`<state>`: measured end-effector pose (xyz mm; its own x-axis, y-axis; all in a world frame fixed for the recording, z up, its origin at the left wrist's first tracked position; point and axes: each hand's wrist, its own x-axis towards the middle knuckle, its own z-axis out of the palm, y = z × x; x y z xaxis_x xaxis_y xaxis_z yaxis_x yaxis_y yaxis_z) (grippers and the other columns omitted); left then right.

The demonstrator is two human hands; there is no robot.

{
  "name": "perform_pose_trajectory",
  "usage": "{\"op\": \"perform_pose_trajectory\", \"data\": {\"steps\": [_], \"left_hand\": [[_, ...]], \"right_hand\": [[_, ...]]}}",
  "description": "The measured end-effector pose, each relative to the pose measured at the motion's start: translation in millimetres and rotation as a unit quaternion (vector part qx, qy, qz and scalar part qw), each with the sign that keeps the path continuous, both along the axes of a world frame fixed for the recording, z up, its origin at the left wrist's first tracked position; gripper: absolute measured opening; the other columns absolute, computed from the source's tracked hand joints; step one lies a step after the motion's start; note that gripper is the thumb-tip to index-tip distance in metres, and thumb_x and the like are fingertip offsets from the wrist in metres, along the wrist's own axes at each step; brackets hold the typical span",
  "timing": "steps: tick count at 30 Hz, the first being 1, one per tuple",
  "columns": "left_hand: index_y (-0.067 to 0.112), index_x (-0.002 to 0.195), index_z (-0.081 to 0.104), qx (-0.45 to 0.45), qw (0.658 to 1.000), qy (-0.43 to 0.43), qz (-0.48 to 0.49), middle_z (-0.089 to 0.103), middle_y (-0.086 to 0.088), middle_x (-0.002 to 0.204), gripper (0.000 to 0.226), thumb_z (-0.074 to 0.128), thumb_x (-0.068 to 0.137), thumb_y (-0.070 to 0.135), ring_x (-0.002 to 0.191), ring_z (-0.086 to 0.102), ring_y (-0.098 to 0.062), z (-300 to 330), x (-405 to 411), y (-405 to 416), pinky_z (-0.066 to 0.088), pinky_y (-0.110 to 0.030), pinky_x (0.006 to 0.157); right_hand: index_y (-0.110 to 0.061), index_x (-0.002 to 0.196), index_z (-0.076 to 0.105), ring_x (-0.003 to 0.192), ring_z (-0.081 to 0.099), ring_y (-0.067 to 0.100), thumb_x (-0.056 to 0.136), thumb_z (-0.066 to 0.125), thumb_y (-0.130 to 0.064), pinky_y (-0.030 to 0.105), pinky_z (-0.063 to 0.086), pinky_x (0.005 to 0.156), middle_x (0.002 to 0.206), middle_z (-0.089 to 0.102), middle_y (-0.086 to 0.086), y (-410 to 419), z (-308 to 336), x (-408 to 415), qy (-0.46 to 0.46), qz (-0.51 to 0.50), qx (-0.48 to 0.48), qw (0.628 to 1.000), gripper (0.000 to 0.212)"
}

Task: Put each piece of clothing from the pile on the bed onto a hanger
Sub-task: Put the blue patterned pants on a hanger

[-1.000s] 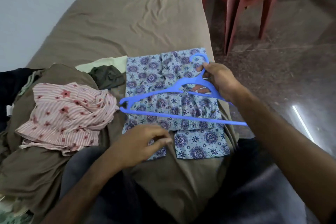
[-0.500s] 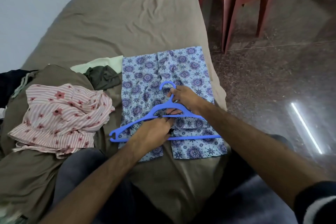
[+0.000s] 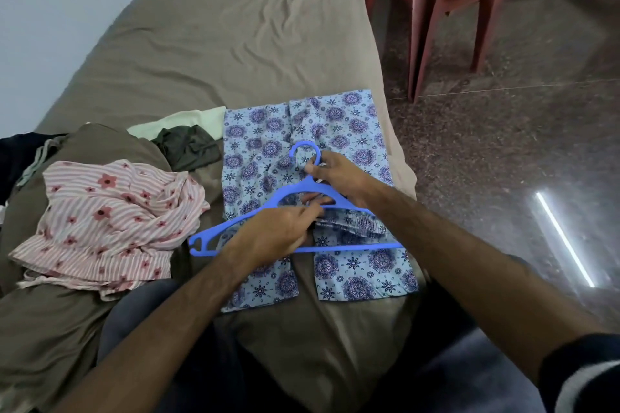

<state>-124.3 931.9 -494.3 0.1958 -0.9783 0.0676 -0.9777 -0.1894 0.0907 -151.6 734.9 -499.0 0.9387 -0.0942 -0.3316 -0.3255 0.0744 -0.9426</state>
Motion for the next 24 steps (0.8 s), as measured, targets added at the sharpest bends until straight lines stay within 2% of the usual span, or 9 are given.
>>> {"op": "perform_pose_trajectory", "data": {"steps": [2, 5, 8, 10, 12, 15, 19, 21, 24], "left_hand": [[0.011, 0.114, 0.053, -0.066, 0.997, -0.008, -0.028, 0.058, -0.003, 0.083, 0.028, 0.056, 0.087, 0.005, 0.056, 0.035, -0.011, 6, 3, 5, 0.031, -0.024, 0.042], [0.013, 0.114, 0.046, -0.059, 0.995, -0.037, -0.075, 0.055, -0.008, 0.095, 0.025, 0.05, 0.092, 0.002, 0.071, 0.048, -0.02, 14, 11, 3, 0.045, -0.035, 0.054], [0.011, 0.104, 0.05, -0.052, 0.985, -0.143, -0.085, 0.059, -0.012, 0.098, 0.013, 0.049, 0.093, 0.005, 0.074, 0.053, -0.025, 23, 15, -1, 0.038, -0.035, 0.054], [0.011, 0.099, 0.057, -0.056, 0.976, -0.195, -0.081, 0.063, -0.012, 0.103, 0.011, 0.048, 0.095, 0.006, 0.076, 0.056, -0.025, 32, 19, -3, 0.037, -0.034, 0.051], [0.011, 0.098, 0.059, -0.058, 0.968, -0.227, -0.09, 0.064, -0.011, 0.106, 0.012, 0.049, 0.097, 0.005, 0.077, 0.058, -0.024, 39, 23, -6, 0.04, -0.034, 0.049], [0.011, 0.101, 0.059, -0.047, 0.965, -0.233, -0.111, 0.065, -0.011, 0.11, 0.012, 0.05, 0.097, 0.004, 0.076, 0.058, -0.021, 48, 24, -10, 0.041, -0.031, 0.047], [0.012, 0.106, 0.062, -0.046, 0.967, -0.219, -0.122, 0.064, -0.01, 0.117, 0.013, 0.057, 0.096, 0.007, 0.075, 0.056, -0.018, 58, 26, -2, 0.04, -0.028, 0.045], [0.013, 0.113, 0.058, -0.048, 0.967, -0.211, -0.135, 0.062, -0.011, 0.124, 0.024, 0.068, 0.091, 0.012, 0.078, 0.056, -0.018, 57, 31, 4, 0.042, -0.029, 0.046], [0.012, 0.117, 0.054, -0.057, 0.966, -0.192, -0.164, 0.058, -0.011, 0.126, 0.029, 0.068, 0.092, 0.014, 0.081, 0.055, -0.019, 53, 32, 9, 0.046, -0.03, 0.048]], "right_hand": [[-0.004, 0.11, 0.051, 0.083, 0.071, 0.047, 0.103, 0.056, -0.014, 0.048, 0.062, 0.069, 0.102, 0.063, 0.032, -3, 4, 4, -0.012, -0.003, -0.002, 1.0, 0.014], [-0.003, 0.116, 0.048, 0.078, 0.072, 0.042, 0.103, 0.056, -0.013, 0.046, 0.062, 0.067, 0.099, 0.062, 0.033, -9, 10, 11, -0.021, -0.017, 0.013, 1.0, 0.018], [0.0, 0.117, 0.048, 0.083, 0.07, 0.049, 0.103, 0.055, -0.014, 0.048, 0.063, 0.068, 0.102, 0.059, 0.036, -12, 16, 25, -0.047, -0.02, -0.022, 0.998, 0.02], [-0.006, 0.107, 0.048, 0.08, 0.07, 0.049, 0.104, 0.055, -0.014, 0.046, 0.063, 0.065, 0.095, 0.061, 0.028, -11, 22, 34, -0.068, -0.016, -0.051, 0.996, 0.011], [-0.009, 0.105, 0.048, 0.078, 0.071, 0.045, 0.104, 0.054, -0.014, 0.045, 0.062, 0.064, 0.092, 0.062, 0.02, -12, 27, 43, -0.071, -0.021, -0.051, 0.996, 0.007], [-0.009, 0.108, 0.049, 0.08, 0.071, 0.047, 0.104, 0.054, -0.013, 0.051, 0.062, 0.071, 0.091, 0.064, 0.016, -20, 34, 60, -0.081, -0.017, -0.06, 0.995, 0.008], [-0.01, 0.1, 0.048, 0.064, 0.072, 0.032, 0.104, 0.053, -0.009, 0.039, 0.061, 0.061, 0.089, 0.063, 0.017, -35, 41, 90, -0.102, -0.005, -0.063, 0.993, 0.006], [-0.007, 0.102, 0.047, 0.064, 0.071, 0.033, 0.103, 0.054, -0.009, 0.04, 0.061, 0.059, 0.09, 0.062, 0.019, -46, 39, 108, -0.095, -0.009, -0.053, 0.994, 0.008], [-0.008, 0.103, 0.047, 0.063, 0.071, 0.033, 0.102, 0.055, -0.008, 0.039, 0.06, 0.057, 0.091, 0.058, 0.021, -64, 33, 138, -0.085, -0.02, -0.057, 0.995, 0.008]]}}
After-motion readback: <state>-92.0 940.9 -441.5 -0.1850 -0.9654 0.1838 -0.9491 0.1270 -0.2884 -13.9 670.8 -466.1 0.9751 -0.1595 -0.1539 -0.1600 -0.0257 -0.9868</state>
